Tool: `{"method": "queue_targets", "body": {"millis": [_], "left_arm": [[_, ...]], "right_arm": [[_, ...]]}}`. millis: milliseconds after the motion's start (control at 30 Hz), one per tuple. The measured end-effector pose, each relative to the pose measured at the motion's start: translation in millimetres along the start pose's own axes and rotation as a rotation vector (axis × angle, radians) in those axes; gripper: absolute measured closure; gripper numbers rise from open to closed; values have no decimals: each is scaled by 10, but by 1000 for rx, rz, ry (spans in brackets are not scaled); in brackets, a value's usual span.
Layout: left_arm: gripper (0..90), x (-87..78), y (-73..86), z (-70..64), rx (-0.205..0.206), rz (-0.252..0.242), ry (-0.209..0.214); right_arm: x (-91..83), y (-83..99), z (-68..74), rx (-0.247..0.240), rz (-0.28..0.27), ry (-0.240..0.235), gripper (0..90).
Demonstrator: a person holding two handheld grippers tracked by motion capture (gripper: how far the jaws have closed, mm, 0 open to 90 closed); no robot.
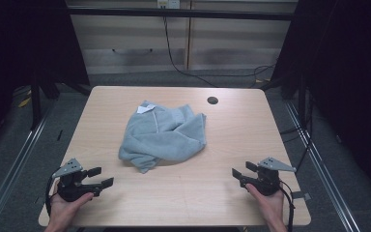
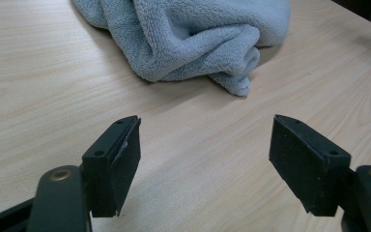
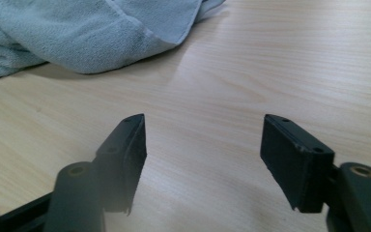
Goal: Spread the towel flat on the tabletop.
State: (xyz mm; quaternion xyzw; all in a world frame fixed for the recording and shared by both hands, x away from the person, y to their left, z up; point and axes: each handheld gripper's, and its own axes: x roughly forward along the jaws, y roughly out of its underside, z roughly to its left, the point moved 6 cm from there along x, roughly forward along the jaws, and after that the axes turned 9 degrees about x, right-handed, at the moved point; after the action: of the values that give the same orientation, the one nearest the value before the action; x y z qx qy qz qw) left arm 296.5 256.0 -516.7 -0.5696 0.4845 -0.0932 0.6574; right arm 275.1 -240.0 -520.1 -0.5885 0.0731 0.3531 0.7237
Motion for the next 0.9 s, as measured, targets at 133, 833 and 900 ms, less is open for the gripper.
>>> {"method": "queue_targets", "body": {"millis": [133, 833, 900], "left_arm": [[280, 20, 0, -11, -1, 8, 1], [567, 227, -340, -207, 91, 1, 61], [618, 316, -484, -227, 101, -9, 81]], "right_arm": [[-1, 9, 38, -4, 6, -25, 388], [279, -167, 567, -129, 101, -176, 597], [391, -308, 653, -138, 86, -207, 624]]}}
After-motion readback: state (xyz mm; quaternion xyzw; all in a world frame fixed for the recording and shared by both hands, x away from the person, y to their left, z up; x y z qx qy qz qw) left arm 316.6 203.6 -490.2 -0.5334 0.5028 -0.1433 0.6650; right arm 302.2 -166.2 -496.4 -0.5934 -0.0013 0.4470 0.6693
